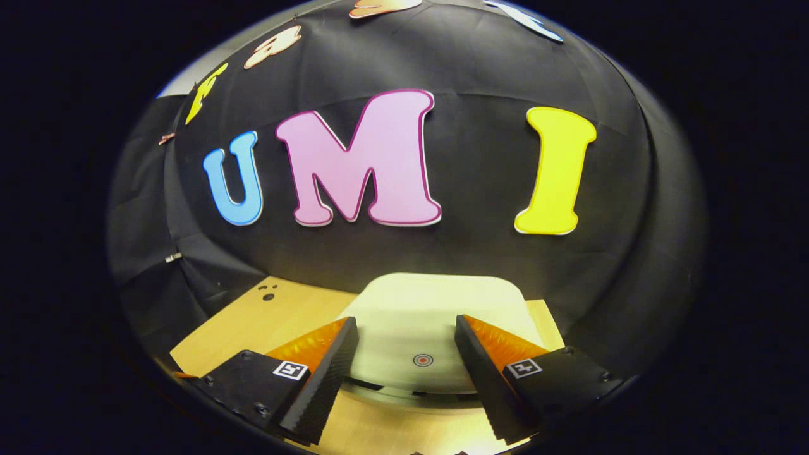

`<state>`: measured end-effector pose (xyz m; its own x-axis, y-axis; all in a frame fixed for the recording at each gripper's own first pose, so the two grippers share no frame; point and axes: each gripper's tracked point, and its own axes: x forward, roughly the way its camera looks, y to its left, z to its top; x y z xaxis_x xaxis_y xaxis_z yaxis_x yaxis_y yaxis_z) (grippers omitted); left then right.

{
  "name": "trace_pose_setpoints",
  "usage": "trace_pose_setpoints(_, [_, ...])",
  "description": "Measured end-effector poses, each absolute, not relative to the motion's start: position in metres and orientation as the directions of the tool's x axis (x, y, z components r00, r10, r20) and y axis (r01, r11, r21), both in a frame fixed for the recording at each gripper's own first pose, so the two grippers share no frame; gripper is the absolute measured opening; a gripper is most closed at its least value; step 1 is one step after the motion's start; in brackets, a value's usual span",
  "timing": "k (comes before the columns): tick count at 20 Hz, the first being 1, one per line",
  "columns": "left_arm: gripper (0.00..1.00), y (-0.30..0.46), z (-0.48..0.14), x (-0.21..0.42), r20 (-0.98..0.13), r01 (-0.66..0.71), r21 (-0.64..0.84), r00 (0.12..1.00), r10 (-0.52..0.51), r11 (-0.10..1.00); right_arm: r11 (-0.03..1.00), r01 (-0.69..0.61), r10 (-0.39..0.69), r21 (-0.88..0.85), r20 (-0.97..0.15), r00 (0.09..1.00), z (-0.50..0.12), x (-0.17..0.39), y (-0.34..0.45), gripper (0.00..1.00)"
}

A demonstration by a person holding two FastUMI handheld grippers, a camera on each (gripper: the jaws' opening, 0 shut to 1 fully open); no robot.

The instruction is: Press the lid of the desktop garbage bin to open it, pick up the crumpled paper on the desktop and throw it into the bin, then pick up the pop can on the desktop and drop it into the bin, and finally close the garbage bin lid.

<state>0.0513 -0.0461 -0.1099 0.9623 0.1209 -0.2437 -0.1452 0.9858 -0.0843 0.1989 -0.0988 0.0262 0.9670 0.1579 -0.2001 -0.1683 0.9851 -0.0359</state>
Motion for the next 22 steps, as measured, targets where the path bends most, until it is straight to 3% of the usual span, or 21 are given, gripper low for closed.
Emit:
trace_pose_setpoints(6, [0.96, -0.050, -0.101, 0.043, -0.253, -0.116, -0.062, 0.963, 0.097, 0.991, 0.991, -0.126, 0.113, -0.054, -0.204, 0.972, 0.015, 0.188, -0.098, 0.98])
trace_pose_setpoints(12, [0.96, -0.055, -0.088, 0.043, -0.248, -0.011, -0.016, 0.969, 0.006, 1.000, 0.995, -0.083, 0.071, -0.047, -0.216, 0.974, 0.002, 0.184, -0.099, 0.98])
trace_pose_setpoints(22, [0.96, -0.034, -0.056, 0.035, -0.142, 0.043, 0.004, 0.989, -0.042, 0.999, 0.999, -0.030, 0.026, -0.034, -0.112, 0.993, 0.023, 0.166, -0.096, 0.98])
